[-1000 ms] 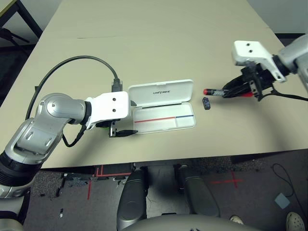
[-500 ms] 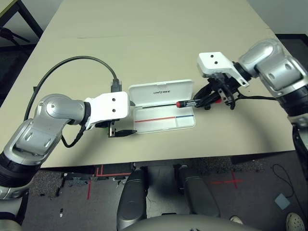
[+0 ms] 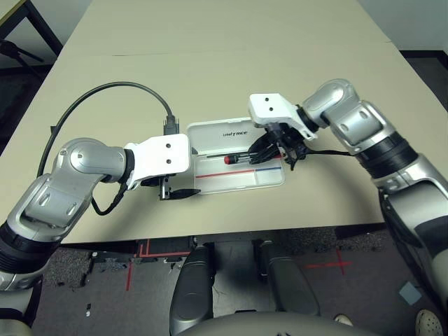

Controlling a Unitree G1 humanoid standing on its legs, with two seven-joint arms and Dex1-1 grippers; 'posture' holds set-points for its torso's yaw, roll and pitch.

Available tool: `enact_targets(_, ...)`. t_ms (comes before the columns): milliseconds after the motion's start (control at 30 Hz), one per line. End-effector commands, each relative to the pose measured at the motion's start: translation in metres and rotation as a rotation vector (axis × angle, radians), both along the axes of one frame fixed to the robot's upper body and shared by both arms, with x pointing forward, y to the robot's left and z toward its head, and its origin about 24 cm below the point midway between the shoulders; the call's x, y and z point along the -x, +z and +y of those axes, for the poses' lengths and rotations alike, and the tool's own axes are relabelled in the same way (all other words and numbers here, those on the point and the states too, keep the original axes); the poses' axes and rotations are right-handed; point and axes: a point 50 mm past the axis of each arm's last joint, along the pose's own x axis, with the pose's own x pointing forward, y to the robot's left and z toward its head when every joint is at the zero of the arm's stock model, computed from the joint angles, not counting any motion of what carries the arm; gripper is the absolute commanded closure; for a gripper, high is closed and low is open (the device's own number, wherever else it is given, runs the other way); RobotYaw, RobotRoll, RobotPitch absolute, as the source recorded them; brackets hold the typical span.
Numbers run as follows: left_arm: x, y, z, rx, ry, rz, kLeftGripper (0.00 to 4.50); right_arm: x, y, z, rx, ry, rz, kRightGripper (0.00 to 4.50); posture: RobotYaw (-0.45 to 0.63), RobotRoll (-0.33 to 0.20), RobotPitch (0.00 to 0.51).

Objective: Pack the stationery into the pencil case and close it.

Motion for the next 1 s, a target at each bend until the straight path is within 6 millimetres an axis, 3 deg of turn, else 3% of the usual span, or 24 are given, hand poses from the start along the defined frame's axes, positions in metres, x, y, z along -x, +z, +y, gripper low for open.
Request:
enact_targets(33, 0.002, -0.002, -0.002, -0.01, -0.006, 0.004, 0.0, -0.001, -0.007, 0.003, -0.005, 0.001, -0.006, 4.01, 0.11, 0.0, 0.191)
enact_targets(300, 0.002, -0.003, -0.002, -0.01, -0.001, 0.005, 0.0, -0.002, -0.012, 0.008, -0.028, 0.001, -0.012, 4.01, 0.11, 0.0, 0.193)
enact_targets(500, 0.002, -0.004, -0.001, -0.014, -0.001, 0.006, 0.0, 0.001, 0.001, 0.006, -0.075, 0.01, 0.0, 1.89, 0.1, 0.0, 0.193)
enact_targets(667, 0.003, -0.005, 0.0, -0.016, 0.002, 0.012, 0.0, 0.01, 0.021, -0.008, -0.123, -0.002, 0.061, 0.08, 0.11, 0.0, 0.193)
enact_targets(767, 0.003, -0.006, 0.003, -0.022, 0.011, 0.017, 0.0, 0.017, 0.035, -0.028, -0.14, -0.018, 0.105, 0.03, 0.1, 0.0, 0.191)
enact_targets(1000, 0.004, -0.005, 0.009, -0.027, 0.032, 0.019, 0.0, 0.032, 0.046, -0.071, -0.159, -0.058, 0.161, 0.03, 0.1, 0.0, 0.186)
